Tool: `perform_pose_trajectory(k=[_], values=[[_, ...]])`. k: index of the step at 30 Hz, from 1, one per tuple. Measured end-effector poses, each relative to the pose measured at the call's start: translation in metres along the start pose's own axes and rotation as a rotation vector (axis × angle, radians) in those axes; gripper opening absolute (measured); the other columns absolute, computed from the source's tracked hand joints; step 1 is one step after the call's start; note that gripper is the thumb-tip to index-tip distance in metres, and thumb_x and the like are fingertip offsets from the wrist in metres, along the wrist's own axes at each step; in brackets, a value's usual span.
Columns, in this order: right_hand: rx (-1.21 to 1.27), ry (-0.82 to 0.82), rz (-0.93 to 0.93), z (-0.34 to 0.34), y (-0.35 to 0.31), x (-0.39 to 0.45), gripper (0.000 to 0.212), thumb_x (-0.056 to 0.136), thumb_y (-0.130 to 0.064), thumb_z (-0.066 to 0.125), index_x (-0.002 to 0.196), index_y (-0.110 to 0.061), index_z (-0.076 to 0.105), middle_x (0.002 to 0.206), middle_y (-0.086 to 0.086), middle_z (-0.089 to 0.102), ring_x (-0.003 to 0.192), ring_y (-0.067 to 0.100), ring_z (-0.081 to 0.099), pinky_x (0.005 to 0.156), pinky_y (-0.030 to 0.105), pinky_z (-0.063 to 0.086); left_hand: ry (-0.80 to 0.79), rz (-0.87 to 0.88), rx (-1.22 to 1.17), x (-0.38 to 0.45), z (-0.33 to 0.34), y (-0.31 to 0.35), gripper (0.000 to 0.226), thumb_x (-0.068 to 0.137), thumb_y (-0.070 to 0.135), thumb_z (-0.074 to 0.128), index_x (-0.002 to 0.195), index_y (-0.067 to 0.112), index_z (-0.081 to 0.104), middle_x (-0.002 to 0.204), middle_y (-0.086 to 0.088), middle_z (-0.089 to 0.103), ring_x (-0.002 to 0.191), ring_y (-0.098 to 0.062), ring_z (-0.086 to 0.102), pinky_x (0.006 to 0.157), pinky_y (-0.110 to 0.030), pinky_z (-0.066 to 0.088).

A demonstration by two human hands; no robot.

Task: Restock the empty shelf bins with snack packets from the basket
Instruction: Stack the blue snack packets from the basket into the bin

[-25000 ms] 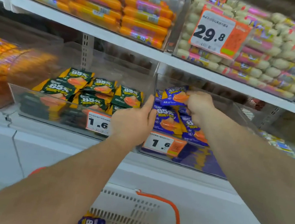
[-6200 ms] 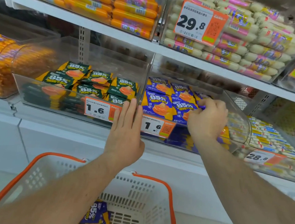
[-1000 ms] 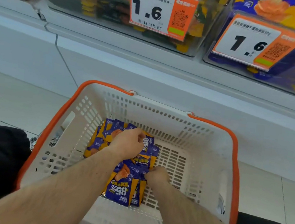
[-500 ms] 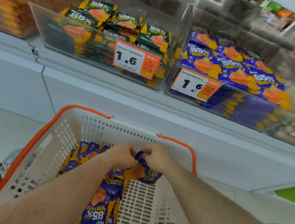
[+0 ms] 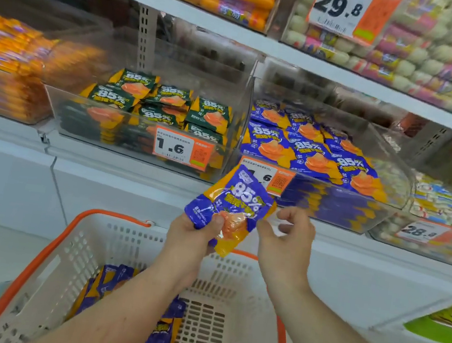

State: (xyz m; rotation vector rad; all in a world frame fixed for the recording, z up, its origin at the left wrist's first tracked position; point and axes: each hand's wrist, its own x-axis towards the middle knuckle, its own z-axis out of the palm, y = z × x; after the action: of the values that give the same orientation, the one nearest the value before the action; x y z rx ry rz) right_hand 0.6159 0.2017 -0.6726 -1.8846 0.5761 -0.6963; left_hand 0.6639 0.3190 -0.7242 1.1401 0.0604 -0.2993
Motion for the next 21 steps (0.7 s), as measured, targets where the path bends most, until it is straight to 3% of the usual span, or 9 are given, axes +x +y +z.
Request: perform_pose_trajectory(k=[3,8,13,17,21], values=[[0.113,-0.152,0.089,0.005,0.000,-0.015,0.027,0.085,-0.009,0.067,0.088,-0.028,0.048,0.092,-0.011,0.059,0.065,0.002,0.061,0.055,0.015,0.047,0.007,0.000,-0.160,-0.009,0.014,0.007,0.022,0.093,0.007,0.060,0.114,0.011,0.067,0.106,-0.008,0.074,0.095,-0.025,0.070,0.079,-0.038,0.056],[0.153,-0.194,0.038,0.006,-0.005,-0.018,0.037,0.087,0.004,0.059,0.091,-0.033,0.059,0.082,-0.021,0.069,0.071,0.002,0.064,0.065,0.019,0.053,-0.066,-0.018,-0.260,-0.022,0.028,0.012,0.022,0.093,0.005,0.056,0.112,0.010,0.066,0.104,-0.008,0.074,0.089,-0.020,0.072,0.068,-0.027,0.058],[0.198,-0.168,0.043,0.002,-0.011,-0.013,0.043,0.085,0.008,0.057,0.092,-0.034,0.061,0.089,-0.008,0.071,0.079,0.011,0.066,0.070,0.027,0.055,-0.059,0.009,-0.147,-0.022,0.030,0.019,0.024,0.088,0.013,0.064,0.111,0.014,0.067,0.102,-0.006,0.075,0.093,-0.022,0.068,0.078,-0.035,0.056],[0.262,-0.160,0.024,-0.005,-0.022,-0.003,0.045,0.087,0.009,0.057,0.092,-0.036,0.062,0.093,-0.008,0.071,0.080,0.010,0.065,0.066,0.019,0.053,-0.055,0.090,-0.019,-0.023,0.037,0.030,0.014,0.090,0.016,0.066,0.102,0.021,0.067,0.091,0.001,0.075,0.080,-0.015,0.067,0.075,-0.034,0.048],[0.388,-0.099,0.007,-0.015,-0.043,0.023,0.044,0.088,0.011,0.056,0.104,-0.029,0.062,0.096,-0.006,0.071,0.077,-0.001,0.065,0.067,0.011,0.050,-0.025,0.297,0.087,-0.015,0.047,0.062,0.005,0.091,0.015,0.064,0.092,0.020,0.062,0.084,0.000,0.069,0.077,-0.015,0.059,0.070,-0.029,0.044]])
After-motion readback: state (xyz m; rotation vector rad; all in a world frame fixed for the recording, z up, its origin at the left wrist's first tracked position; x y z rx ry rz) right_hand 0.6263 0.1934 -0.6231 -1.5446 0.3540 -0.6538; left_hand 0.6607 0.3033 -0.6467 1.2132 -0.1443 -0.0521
